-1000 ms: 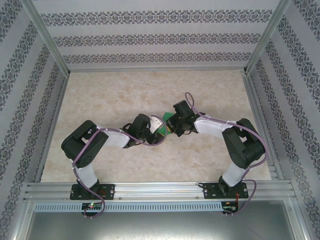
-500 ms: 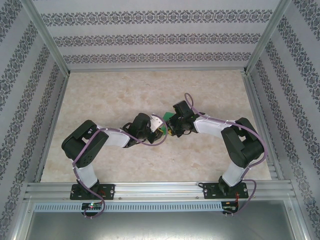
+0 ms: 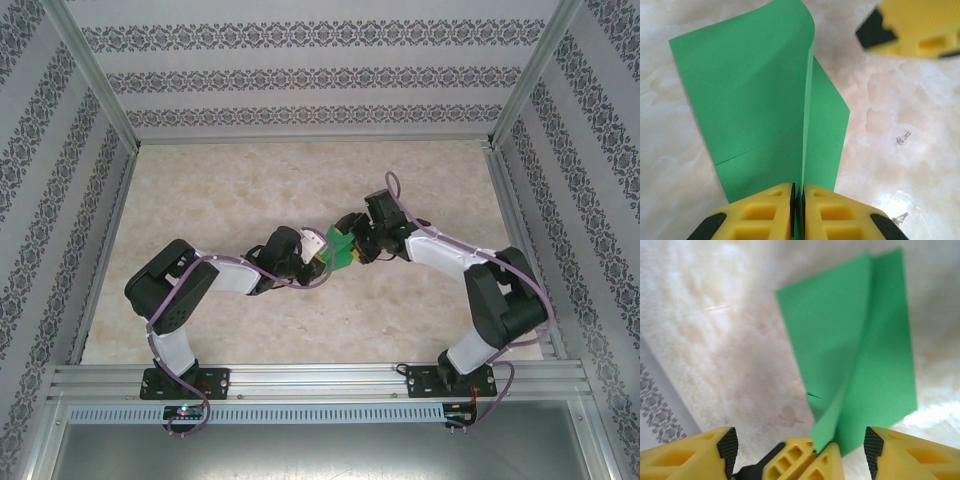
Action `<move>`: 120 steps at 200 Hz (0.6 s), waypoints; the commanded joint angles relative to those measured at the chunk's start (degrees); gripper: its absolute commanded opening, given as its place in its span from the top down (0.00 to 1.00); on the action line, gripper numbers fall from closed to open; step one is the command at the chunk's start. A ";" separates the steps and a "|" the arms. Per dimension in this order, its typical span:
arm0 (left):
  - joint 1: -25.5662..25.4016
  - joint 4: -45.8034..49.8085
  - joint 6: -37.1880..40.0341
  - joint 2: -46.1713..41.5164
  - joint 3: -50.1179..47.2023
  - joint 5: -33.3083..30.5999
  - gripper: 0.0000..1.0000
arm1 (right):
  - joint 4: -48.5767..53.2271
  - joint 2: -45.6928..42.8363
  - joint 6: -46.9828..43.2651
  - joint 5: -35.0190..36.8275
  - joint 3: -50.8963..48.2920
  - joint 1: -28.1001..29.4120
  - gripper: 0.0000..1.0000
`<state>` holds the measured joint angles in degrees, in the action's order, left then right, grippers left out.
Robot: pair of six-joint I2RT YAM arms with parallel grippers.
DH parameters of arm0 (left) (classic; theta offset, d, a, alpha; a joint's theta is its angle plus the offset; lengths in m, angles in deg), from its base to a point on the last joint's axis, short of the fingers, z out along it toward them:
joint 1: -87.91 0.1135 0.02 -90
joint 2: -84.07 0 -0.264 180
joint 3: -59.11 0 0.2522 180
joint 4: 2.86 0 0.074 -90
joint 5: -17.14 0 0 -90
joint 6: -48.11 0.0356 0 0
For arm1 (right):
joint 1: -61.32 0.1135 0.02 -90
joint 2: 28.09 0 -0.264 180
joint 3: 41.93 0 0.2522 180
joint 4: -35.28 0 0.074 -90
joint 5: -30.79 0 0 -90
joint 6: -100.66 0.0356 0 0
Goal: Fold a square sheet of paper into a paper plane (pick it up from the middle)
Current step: Fourth fold the wing at the center of the table.
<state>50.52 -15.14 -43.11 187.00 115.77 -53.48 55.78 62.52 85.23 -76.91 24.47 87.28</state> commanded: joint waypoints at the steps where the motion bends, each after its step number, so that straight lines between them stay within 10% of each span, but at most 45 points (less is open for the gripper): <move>1: 0.72 1.91 -8.55 -0.45 2.07 2.14 0.86 | -5.22 -2.96 -9.94 1.68 -3.45 -0.72 0.31; 120: 3.26 -8.39 -35.72 -0.26 -2.56 5.62 0.91 | -21.98 6.56 -17.75 -7.86 -7.76 1.38 0.48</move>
<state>52.88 -18.58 -71.72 186.98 114.32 -49.44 36.46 67.50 69.77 -83.18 16.27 87.80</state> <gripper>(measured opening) 0.097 0.530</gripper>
